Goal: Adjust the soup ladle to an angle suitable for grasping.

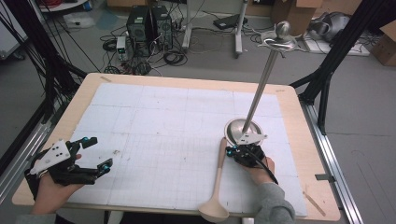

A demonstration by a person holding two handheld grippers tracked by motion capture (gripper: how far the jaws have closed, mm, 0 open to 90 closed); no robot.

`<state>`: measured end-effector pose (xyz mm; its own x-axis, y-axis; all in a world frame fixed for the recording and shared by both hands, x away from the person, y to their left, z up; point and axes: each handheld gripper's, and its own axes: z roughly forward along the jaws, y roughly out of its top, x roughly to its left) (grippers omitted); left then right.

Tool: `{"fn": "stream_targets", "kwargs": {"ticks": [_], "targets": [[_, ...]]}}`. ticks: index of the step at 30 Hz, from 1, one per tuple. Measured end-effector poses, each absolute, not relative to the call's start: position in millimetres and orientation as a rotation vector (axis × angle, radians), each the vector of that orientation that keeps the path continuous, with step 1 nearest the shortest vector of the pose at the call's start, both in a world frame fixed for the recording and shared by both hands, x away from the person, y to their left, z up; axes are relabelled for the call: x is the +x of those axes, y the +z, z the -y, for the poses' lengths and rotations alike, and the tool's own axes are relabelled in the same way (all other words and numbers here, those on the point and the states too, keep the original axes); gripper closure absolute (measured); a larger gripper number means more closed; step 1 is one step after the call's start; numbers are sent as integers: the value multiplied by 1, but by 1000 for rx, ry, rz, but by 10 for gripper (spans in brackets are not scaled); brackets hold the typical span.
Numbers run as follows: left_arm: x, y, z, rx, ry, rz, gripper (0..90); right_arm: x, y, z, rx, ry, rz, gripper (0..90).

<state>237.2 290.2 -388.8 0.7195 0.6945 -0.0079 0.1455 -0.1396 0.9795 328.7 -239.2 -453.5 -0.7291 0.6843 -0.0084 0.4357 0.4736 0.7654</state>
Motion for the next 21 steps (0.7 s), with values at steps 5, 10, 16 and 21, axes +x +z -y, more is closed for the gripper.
{"fn": "stream_targets", "kwargs": {"ticks": [5, 10, 16, 21], "targets": [[237, -389, -289, 1675, 544, -680, 64, 327, -453, 237, 957, 1105, -2407, 899], [238, -390, -287, 1677, 539, -682, 64, 326, -453, 235, 944, 1085, -2400, 899], [239, -390, -284, 1682, 538, -677, 64, 325, -453, 233, 939, 1067, -2393, 899], [239, -390, -284, 1684, 539, -678, 64, 326, -453, 233, 953, 1067, -2394, 899]]}}
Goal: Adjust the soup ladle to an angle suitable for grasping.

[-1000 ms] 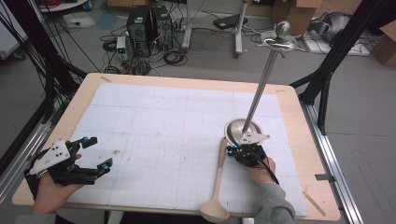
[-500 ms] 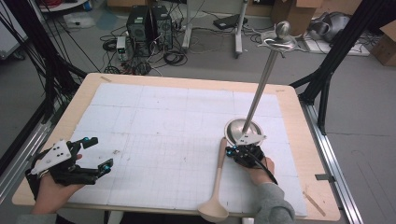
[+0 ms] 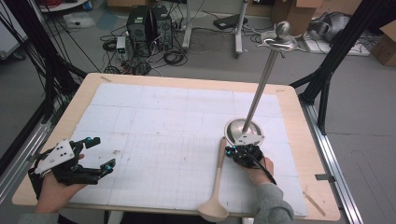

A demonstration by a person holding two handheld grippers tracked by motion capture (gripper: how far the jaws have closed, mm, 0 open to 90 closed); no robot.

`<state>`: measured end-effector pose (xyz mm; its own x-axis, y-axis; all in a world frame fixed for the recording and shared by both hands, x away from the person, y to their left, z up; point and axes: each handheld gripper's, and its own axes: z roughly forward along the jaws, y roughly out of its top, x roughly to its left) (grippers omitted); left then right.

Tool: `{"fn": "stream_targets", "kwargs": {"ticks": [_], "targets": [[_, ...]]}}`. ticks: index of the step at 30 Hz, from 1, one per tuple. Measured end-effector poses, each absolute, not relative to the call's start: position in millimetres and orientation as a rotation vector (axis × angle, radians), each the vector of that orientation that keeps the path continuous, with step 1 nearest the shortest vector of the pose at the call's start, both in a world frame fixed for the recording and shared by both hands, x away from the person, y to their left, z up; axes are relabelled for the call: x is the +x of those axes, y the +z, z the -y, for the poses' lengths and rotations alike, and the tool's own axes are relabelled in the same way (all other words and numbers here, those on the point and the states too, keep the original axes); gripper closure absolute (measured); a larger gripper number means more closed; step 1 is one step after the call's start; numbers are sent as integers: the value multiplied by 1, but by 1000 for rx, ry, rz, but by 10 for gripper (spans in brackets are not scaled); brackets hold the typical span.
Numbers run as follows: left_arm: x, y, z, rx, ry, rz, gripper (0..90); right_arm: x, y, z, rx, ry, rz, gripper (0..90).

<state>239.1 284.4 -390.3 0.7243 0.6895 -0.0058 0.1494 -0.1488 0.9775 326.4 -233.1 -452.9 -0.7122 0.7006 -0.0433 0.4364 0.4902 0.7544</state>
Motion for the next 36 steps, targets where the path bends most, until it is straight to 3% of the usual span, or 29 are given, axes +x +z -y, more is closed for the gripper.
{"fn": "stream_targets", "kwargs": {"ticks": [36], "targets": [[233, -391, -290, 1688, 559, -688, 64, 337, -453, 218, 986, 1061, -2363, 900]]}}
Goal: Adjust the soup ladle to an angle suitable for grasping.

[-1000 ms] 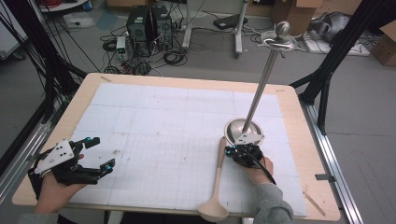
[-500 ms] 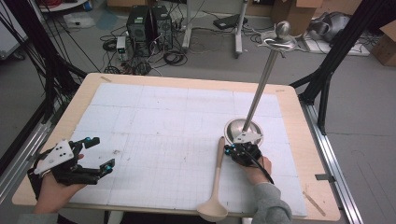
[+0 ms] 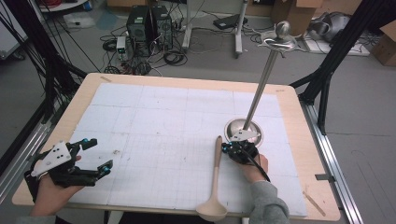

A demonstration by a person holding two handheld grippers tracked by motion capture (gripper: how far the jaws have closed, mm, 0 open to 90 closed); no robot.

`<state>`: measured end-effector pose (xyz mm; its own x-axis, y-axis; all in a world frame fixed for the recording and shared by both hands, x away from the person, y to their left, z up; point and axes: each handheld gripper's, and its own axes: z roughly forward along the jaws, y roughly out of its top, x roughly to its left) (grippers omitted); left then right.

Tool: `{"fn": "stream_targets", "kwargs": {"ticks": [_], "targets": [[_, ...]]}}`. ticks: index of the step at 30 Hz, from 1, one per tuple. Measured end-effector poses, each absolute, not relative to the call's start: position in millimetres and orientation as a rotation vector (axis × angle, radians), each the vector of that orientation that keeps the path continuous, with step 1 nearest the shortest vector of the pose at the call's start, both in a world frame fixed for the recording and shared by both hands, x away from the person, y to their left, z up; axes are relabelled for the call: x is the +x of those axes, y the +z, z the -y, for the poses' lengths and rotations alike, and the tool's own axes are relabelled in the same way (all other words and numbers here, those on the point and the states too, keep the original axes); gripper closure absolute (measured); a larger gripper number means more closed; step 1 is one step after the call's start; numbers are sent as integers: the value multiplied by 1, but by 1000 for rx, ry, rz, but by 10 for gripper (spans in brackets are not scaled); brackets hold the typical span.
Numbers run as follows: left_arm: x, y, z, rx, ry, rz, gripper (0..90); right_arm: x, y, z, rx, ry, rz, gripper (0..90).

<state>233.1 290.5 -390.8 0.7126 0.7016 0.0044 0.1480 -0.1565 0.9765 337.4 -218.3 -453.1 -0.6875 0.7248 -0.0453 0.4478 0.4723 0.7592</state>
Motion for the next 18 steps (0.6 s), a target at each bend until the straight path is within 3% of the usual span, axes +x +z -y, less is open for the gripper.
{"fn": "stream_targets", "kwargs": {"ticks": [18], "targets": [[231, -391, -293, 1683, 566, -696, 64, 342, -452, 203, 958, 1015, -2351, 900]]}}
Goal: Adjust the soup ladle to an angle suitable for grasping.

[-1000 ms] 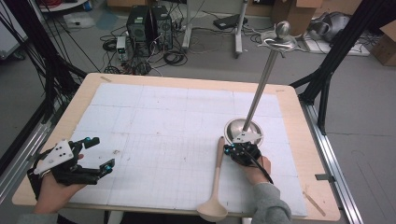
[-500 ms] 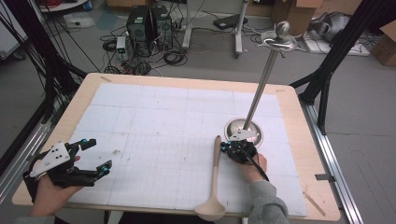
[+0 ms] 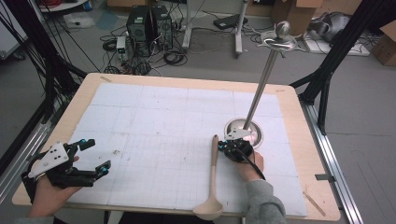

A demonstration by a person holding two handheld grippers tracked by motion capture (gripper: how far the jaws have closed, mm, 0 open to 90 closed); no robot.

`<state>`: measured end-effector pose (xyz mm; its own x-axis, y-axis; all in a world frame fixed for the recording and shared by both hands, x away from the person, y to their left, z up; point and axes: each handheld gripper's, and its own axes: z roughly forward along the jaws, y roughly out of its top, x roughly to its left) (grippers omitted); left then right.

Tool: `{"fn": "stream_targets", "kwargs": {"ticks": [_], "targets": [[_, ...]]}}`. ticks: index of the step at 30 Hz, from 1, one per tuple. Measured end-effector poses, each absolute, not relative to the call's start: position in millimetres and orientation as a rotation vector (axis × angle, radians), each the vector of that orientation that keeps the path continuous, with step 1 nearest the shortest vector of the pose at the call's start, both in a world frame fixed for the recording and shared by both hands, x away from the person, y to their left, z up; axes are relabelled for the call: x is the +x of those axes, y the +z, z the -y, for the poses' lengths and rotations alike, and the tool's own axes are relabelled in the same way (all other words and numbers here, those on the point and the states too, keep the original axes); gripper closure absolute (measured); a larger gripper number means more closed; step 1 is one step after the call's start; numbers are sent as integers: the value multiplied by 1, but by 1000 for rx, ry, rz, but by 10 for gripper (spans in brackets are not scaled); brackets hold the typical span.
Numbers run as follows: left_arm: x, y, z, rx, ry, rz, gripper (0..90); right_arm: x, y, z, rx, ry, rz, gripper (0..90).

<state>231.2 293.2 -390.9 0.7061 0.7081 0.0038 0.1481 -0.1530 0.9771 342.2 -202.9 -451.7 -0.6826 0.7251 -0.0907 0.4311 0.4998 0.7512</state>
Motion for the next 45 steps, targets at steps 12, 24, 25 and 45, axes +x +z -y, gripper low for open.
{"fn": "stream_targets", "kwargs": {"ticks": [12, 24, 25, 45], "targets": [[230, -391, -293, 1689, 567, -695, 64, 342, -453, 198, 902, 991, -2353, 900], [230, -391, -294, 1690, 568, -697, 64, 343, -454, 198, 915, 1020, -2349, 900], [230, -391, -294, 1690, 568, -697, 64, 343, -454, 198, 916, 1026, -2348, 900], [230, -392, -294, 1692, 567, -701, 64, 344, -454, 187, 885, 1026, -2356, 900]]}}
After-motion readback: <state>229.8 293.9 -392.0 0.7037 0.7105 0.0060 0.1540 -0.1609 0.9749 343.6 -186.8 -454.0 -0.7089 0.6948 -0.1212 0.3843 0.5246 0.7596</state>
